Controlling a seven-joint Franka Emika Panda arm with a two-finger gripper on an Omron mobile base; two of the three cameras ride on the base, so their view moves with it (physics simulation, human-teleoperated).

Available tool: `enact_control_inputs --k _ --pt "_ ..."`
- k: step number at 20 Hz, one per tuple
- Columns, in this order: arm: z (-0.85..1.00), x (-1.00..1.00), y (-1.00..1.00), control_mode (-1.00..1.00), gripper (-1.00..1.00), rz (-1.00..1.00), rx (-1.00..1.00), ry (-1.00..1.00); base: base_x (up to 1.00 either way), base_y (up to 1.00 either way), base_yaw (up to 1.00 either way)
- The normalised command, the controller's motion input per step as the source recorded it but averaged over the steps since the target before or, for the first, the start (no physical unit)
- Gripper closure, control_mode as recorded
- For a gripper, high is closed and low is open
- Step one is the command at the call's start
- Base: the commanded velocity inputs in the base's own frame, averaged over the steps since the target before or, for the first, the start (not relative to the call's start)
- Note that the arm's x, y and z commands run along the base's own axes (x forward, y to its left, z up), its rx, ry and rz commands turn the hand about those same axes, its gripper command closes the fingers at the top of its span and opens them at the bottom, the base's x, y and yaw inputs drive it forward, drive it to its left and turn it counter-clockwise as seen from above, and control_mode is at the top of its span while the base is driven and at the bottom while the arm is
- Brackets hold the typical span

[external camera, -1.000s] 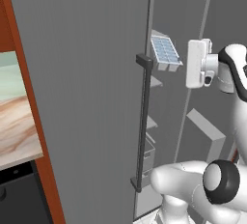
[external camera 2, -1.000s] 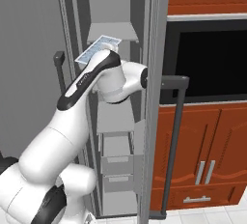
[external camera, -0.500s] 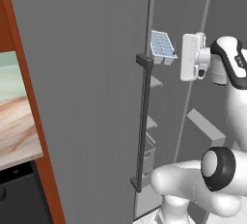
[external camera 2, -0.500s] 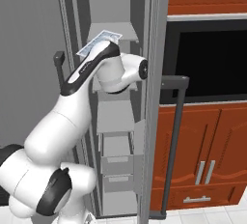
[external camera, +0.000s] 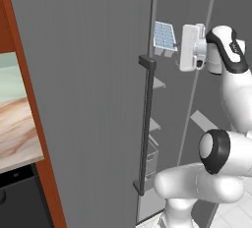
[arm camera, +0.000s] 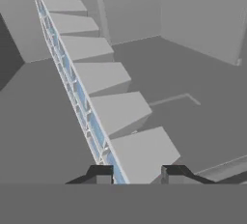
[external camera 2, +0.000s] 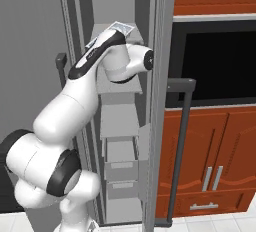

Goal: The ice cube tray has been filled with water. Take the tray and place it in the freezer to make ice. Close the freezer door after placing the tray.

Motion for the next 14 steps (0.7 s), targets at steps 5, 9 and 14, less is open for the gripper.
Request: enact_control_inputs --k 5,9,14 --pt "0.33 0.58 0.02 -1.0 1.0 -0.02 0.0 0.0 0.0 0.0 0.0" --pt "0.24 0.54 0.17 -1.0 1.0 -0.01 0.0 0.0 0.0 0.0 0.0" --pt "0.07 0.67 0.17 -1.0 1.0 -0.01 -0.01 0.0 0.0 0.0 0.0"
